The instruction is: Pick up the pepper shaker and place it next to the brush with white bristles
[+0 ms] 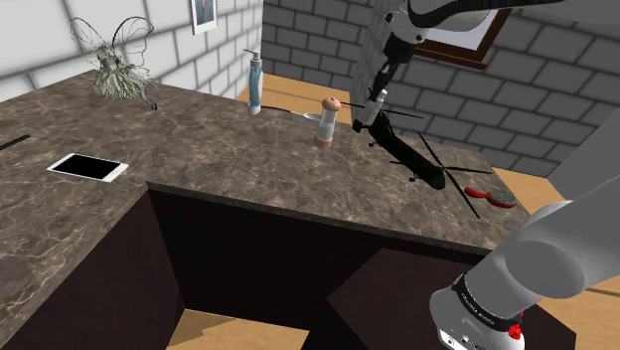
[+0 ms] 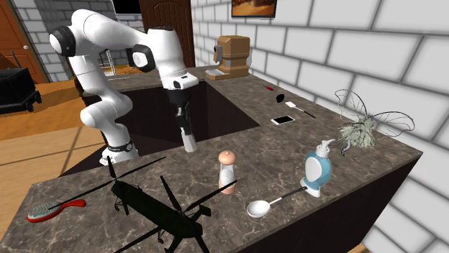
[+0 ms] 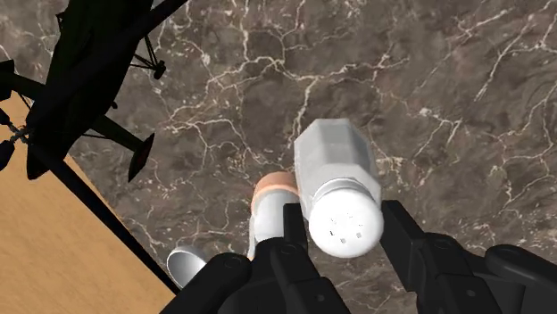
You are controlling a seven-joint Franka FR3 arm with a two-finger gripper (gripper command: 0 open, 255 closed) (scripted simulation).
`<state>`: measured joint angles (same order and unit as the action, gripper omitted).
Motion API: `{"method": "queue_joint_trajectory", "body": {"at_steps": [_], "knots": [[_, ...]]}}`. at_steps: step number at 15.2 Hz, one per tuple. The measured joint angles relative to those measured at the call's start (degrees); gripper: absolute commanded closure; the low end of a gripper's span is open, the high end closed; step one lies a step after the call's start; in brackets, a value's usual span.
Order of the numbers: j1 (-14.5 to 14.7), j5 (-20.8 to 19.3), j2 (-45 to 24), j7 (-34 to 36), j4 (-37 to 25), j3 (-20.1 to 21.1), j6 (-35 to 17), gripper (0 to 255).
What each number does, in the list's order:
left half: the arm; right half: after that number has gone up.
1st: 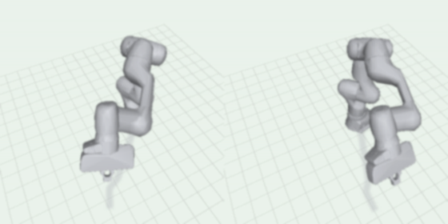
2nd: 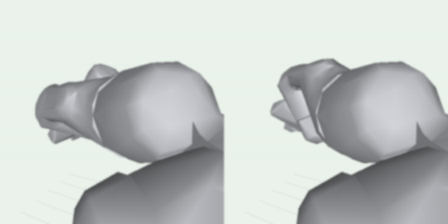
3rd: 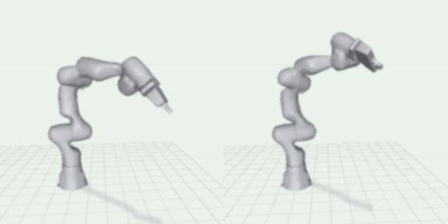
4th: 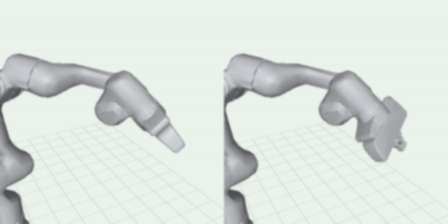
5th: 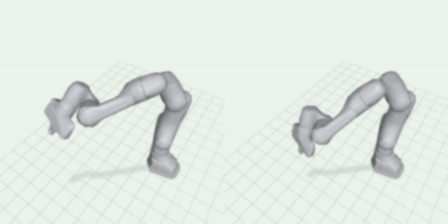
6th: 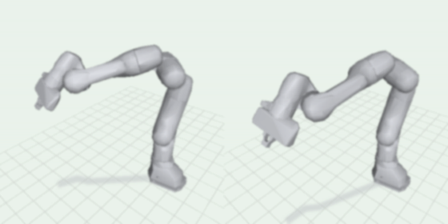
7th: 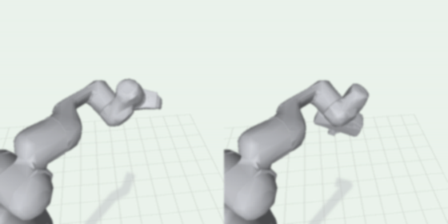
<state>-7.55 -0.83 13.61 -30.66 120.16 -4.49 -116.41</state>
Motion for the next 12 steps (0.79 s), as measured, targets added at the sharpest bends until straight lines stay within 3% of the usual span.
{"method": "queue_joint_trajectory", "body": {"at_steps": [12], "knots": [[-6.14, -2.37, 10.23, -14.83, 7.64, -10.16, 2.38, 255]]}}
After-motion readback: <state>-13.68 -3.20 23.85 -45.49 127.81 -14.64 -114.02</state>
